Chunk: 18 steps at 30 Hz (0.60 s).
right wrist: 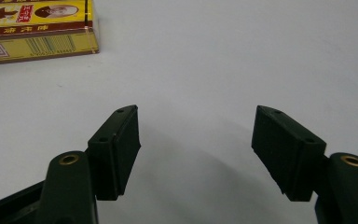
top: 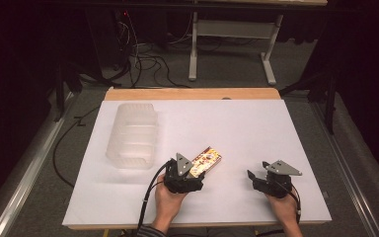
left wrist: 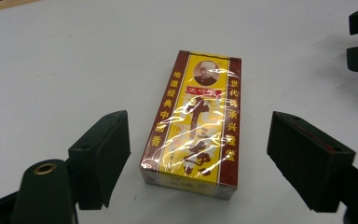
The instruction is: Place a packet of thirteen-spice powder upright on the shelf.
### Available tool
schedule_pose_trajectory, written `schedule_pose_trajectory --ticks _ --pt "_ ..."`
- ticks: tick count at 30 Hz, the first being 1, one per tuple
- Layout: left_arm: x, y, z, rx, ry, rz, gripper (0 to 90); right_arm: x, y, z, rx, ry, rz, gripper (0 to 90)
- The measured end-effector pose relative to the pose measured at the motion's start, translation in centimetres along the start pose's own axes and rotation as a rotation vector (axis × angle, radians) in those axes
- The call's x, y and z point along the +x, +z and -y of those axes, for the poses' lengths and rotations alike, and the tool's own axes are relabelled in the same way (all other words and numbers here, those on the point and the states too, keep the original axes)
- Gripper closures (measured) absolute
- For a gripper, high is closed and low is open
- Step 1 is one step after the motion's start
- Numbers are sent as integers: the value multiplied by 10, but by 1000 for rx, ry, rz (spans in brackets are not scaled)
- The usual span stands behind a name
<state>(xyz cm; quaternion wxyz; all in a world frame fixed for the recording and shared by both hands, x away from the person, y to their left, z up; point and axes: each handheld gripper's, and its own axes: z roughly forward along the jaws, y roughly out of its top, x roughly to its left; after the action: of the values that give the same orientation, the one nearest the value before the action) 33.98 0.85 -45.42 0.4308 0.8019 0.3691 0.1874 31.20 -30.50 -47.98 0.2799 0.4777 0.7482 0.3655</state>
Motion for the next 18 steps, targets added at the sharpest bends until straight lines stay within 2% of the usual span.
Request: schedule_pose_trajectory --ticks 7,8,11,18 --pt "-1 11 -8 44 9 -2 222 0 0 0 0 0 0 326" --pt "-3 15 -11 59 8 5 221 0 0 0 -3 -4 2 326" --pt "-6 19 -14 63 -1 25 221 0 0 0 5 1 0 326" --pt "-11 29 -24 82 33 24 228 0 0 0 5 -1 -1 325"
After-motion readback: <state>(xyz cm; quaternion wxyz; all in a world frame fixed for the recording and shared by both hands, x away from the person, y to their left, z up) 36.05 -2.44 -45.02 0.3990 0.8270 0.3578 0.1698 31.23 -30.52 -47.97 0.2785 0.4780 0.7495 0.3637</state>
